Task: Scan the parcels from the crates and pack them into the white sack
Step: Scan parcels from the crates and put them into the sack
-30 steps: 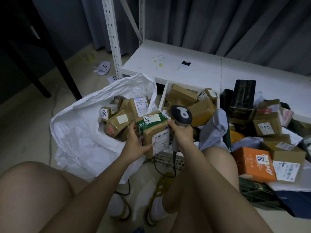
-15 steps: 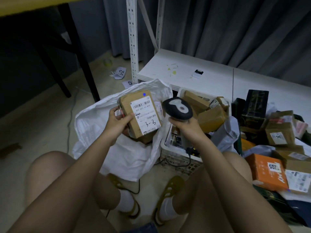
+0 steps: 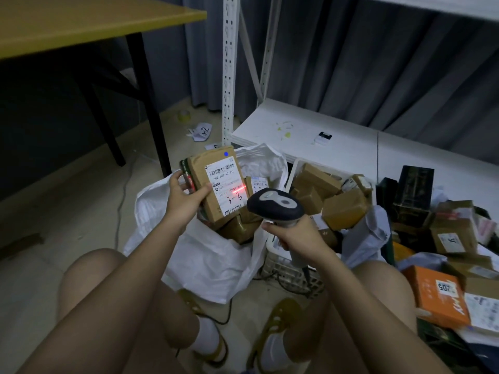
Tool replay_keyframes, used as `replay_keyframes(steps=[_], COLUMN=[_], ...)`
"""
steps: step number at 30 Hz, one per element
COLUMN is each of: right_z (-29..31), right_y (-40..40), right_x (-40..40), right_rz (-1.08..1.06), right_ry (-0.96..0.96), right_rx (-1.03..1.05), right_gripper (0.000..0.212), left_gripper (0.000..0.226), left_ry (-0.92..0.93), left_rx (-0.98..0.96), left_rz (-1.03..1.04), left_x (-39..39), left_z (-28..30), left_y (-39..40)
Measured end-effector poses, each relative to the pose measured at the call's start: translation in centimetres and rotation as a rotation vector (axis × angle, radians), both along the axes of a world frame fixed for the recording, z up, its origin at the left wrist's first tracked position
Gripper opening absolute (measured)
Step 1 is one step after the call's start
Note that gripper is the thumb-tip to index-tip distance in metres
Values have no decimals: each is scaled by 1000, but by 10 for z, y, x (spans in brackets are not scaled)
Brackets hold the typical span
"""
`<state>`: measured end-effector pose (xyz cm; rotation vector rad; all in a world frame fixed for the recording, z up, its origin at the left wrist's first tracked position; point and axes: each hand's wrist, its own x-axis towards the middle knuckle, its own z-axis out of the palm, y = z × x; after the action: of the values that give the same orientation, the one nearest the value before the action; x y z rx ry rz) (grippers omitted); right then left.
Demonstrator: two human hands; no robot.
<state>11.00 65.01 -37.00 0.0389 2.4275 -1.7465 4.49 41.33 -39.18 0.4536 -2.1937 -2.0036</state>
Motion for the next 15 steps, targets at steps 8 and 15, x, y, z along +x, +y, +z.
replay_keyframes(steps=[8, 15], right_z=[1, -6], right_y=[0, 4], right_x=[-4, -15], right_rz=[-43, -188], right_ry=[-39, -38], right_rx=[30, -59], right_gripper=[25, 17], left_gripper=[76, 78], left_ry=[7, -38], left_rx=[-16, -46], left_rz=[-7, 71], left_x=[0, -9], left_z=[-1, -26], left_y=[0, -9])
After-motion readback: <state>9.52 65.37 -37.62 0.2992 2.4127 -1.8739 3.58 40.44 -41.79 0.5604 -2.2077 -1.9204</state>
